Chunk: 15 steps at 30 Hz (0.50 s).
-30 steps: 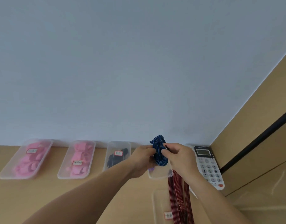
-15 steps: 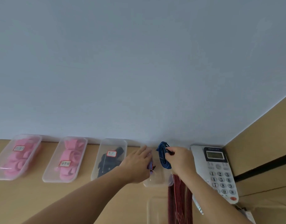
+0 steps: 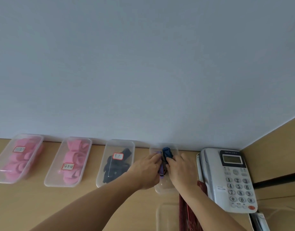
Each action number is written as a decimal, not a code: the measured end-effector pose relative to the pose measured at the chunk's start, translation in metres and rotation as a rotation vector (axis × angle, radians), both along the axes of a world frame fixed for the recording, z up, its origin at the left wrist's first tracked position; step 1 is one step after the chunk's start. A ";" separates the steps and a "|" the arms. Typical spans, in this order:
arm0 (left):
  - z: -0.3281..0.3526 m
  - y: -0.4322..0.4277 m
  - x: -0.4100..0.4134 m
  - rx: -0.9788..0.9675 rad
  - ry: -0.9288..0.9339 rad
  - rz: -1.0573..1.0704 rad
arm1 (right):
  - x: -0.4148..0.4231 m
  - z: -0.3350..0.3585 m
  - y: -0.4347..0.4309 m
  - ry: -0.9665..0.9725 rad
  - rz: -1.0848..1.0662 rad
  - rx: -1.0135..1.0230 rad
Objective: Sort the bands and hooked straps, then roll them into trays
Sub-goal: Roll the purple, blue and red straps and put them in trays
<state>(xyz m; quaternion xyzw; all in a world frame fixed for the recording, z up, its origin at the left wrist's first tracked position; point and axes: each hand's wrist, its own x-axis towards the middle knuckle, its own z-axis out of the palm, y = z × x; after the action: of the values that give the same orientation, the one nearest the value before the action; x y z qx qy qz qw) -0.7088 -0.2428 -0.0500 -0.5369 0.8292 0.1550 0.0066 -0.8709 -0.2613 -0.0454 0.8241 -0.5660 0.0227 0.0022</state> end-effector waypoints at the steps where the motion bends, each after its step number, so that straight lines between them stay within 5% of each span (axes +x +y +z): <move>1: -0.001 0.000 0.000 -0.017 -0.003 -0.003 | -0.001 0.000 0.000 0.012 0.008 -0.033; 15: -0.008 0.005 0.004 -0.092 -0.054 -0.002 | -0.029 -0.013 0.004 -0.001 0.133 0.087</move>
<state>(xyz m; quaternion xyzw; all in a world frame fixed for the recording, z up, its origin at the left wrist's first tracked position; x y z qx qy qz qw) -0.7045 -0.2381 -0.0578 -0.5400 0.8354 0.1021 0.0046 -0.8999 -0.2569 -0.0588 0.8590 -0.5107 -0.0011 -0.0355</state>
